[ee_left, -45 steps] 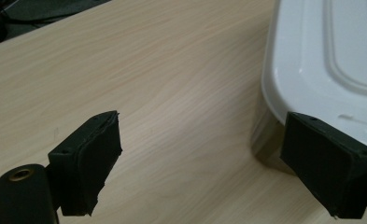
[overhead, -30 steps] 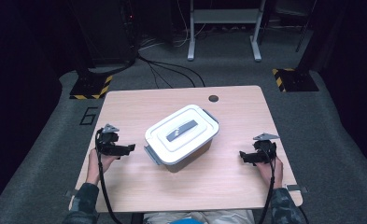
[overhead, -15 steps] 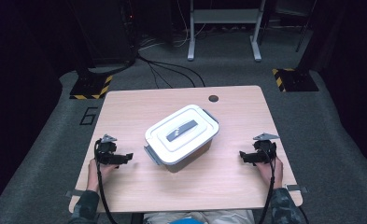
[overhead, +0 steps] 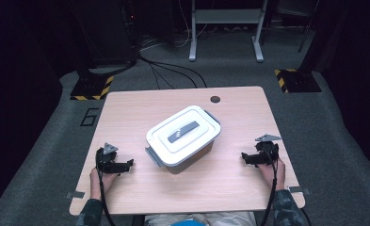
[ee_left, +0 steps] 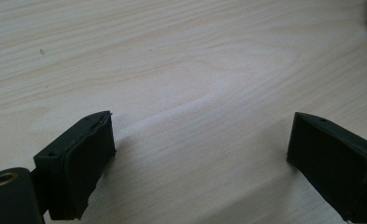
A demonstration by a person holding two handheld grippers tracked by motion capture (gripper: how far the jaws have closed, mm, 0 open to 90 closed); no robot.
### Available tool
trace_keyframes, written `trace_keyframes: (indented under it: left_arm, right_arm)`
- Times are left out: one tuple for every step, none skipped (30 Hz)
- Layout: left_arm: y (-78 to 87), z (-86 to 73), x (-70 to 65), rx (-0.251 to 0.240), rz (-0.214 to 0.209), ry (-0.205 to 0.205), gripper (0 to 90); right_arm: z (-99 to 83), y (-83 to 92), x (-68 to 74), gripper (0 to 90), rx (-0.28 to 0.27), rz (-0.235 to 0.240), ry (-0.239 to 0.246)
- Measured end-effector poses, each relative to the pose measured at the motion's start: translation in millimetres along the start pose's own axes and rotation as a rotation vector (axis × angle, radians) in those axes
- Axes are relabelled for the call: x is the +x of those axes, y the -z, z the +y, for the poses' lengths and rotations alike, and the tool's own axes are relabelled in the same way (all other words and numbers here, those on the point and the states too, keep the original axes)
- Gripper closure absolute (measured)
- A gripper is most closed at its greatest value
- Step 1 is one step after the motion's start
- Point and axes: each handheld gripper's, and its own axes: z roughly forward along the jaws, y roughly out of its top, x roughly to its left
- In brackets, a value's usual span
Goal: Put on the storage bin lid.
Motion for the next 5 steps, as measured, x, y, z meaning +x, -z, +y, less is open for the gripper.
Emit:
trace_keyframes:
  left_arm:
    - [0.0, 0.0, 0.0, 0.000, 0.000, 0.000, 7.1]
    - [0.0, 0.0, -0.1, 0.000, 0.001, 0.001, 7.1]
    - [-0.1, 0.0, -0.1, -0.001, 0.001, 0.001, 7.1]
    - [-0.1, 0.0, -0.1, -0.001, 0.001, 0.001, 7.1]
    - [-0.2, 0.0, 0.0, 0.000, 0.001, 0.001, 7.1]
  right_arm:
    - [0.0, 0.0, 0.0, 0.7, 0.000, -0.003, 0.001]
    - [0.0, 0.1, 0.1, 0.7, 0.001, -0.001, 0.001]
    - [0.0, 0.0, 0.0, 0.7, 0.001, -0.004, 0.003]
    - [0.0, 0.0, 0.0, 0.7, 0.001, -0.004, 0.003]
    - [0.0, 0.0, 0.0, 0.7, 0.001, -0.003, 0.002]
